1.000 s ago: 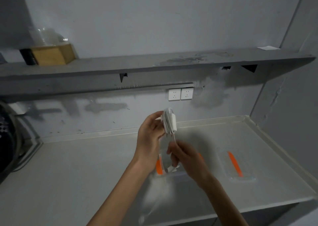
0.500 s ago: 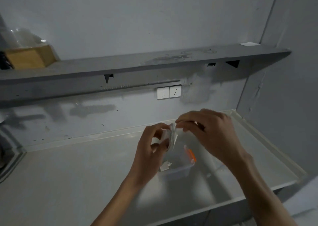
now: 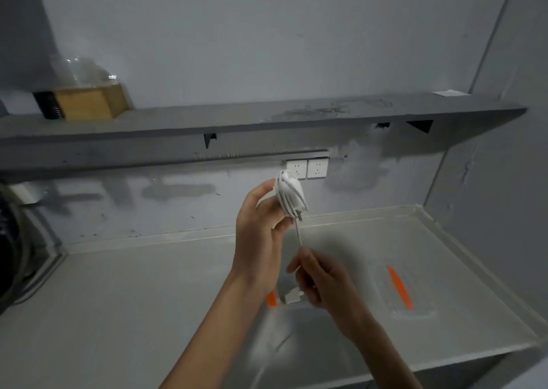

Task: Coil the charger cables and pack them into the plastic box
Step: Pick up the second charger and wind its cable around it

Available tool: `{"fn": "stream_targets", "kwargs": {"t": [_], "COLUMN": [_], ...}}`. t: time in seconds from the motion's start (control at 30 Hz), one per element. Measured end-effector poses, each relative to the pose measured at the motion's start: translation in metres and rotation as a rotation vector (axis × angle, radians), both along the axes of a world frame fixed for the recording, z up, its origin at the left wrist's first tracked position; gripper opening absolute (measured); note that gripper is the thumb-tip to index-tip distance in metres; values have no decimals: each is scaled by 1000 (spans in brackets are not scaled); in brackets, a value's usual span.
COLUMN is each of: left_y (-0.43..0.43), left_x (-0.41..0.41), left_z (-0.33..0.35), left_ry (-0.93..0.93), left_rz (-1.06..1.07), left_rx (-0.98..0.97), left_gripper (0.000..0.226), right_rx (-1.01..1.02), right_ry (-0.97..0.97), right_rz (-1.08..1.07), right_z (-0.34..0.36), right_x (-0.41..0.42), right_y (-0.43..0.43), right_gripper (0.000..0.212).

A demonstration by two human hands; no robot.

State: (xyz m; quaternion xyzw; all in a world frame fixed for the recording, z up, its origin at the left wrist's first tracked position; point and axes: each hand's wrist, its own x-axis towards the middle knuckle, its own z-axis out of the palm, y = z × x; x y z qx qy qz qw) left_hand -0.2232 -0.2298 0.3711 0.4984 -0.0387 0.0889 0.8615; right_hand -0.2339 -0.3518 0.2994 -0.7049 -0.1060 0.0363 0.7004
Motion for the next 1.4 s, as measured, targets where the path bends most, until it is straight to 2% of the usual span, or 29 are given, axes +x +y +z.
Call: {"fn": "stream_targets", "kwargs": {"t": [0.07, 0.13, 0.27, 0.4, 0.5, 0.57, 0.67, 0.73, 0.87, 1.0, 1.07, 1.17, 1.3, 1.4], "left_y": [2, 4, 7, 9, 2, -4, -6, -6, -5, 0, 3, 4, 3, 1], "left_x": [11, 17, 21, 10, -8, -17, -15, -7, 1, 6, 8, 7, 0, -4], "left_z": [-4, -11, -31, -50, -53, -49, -42, -39, -32, -29, -28, -26, -25, -23], "left_ry": [84, 104, 61, -48, -114, -155, -163, -130, -32, 20, -1, -33, -71, -70], "left_rz": [82, 143, 237, 252, 155, 157, 272, 355, 390, 366, 356, 340, 346, 353], "left_rx": [-75, -63, 208, 572, 628, 610, 512, 426, 246, 118, 113, 165, 290, 295], "left_gripper": [32, 32, 24, 26, 30, 33, 34, 31, 26, 28, 26, 28, 31, 30], "right_rx": [-26, -93, -386, -860, -950, -836, -322, -144, -205, -158, -167, -144, -420, -462], "right_ry": [3, -21, -134, -573, -834, -855, -586, -448, -489, -598, -625, -514, -494, -583], "right_rz": [25, 47, 87, -122, -265, -307, -213, -172, -157, -272, -372, -451, -544, -597], "right_z": [-3, 0, 19, 58, 84, 88, 74, 55, 27, 22, 24, 30, 33, 33], "right_x": [-17, -29, -43, -43, -25, -15, -21, -27, -25, -27, -25, -15, 0, 1], "right_y": [8, 8, -8, -34, -48, -53, -44, -32, -6, 13, 11, 3, 8, 16], "right_gripper": [29, 21, 17, 17, 15, 15, 12, 16, 15, 12, 16, 32, 16, 6]}}
